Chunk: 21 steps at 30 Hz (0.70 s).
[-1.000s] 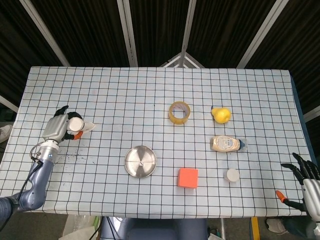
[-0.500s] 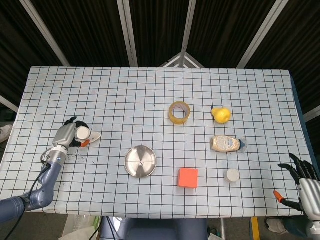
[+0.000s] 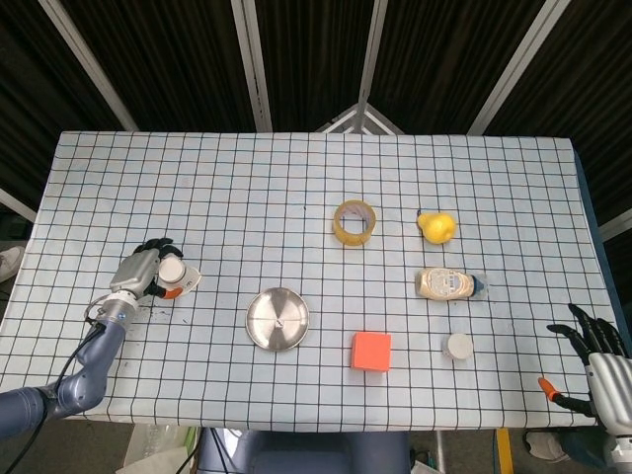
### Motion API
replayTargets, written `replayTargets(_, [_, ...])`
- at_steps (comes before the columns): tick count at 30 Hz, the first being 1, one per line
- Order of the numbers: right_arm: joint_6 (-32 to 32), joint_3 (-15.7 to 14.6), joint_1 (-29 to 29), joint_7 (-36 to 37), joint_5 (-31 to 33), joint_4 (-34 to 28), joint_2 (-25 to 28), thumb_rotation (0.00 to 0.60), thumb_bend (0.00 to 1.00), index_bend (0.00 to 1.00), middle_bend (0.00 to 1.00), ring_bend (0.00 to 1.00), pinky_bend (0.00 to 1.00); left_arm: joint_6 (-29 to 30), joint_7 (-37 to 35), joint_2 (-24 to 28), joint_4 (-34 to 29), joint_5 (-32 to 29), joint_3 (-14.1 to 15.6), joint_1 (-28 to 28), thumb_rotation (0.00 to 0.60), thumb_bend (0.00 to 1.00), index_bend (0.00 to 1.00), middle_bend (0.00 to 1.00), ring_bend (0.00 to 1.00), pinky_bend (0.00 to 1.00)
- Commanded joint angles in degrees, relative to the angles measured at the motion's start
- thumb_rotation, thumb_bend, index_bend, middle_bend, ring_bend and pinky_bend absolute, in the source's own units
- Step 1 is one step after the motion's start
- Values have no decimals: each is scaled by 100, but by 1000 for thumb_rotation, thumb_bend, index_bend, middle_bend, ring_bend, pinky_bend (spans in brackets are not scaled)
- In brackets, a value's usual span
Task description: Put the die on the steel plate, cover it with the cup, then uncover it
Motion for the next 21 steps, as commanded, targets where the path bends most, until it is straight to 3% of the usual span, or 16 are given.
replayTargets(1, [-7, -2, 5, 5, -5, -3, 0, 600, 234, 279, 51, 85, 0, 67, 8, 134, -171, 37, -35, 13, 600, 270, 112, 0, 0, 0])
replayTargets(6, [-31, -12, 15, 5, -17, -15, -6, 600, 235, 289, 51, 86, 0, 181, -10, 540, -709, 174, -96, 76, 600, 232, 89, 0, 0, 0])
replayTargets(10, [14, 4, 3, 30, -15, -28, 13, 600, 235, 289, 51, 85, 0, 461, -273, 1317, -1838, 657, -220, 350, 600, 210, 98, 14, 0, 0])
replayTargets(12, [81, 12, -19, 101, -48, -44, 39, 600, 235, 289, 51, 85, 0, 977, -418, 1983, -2683, 1326, -201, 757, 600, 213, 114, 21, 0, 0])
replayTargets(16, [217, 8, -79, 159, -119, -61, 100, 600, 234, 289, 51, 86, 0, 2062, -212, 2970, -3653, 2483, 318, 1680, 600, 238, 179, 32, 0, 0])
replayTargets(18, [309, 16, -114, 158, -151, -55, 117, 600, 234, 289, 51, 86, 0, 2802, -112, 3062, -3708, 3269, 693, 2255, 600, 258, 188, 40, 0, 0])
replayTargets(21, [439, 43, -152, 94, -191, -21, 119, 600, 234, 288, 51, 85, 0, 3535, -19, 2920, -3482, 3907, 1065, 2841, 600, 276, 190, 37, 0, 0])
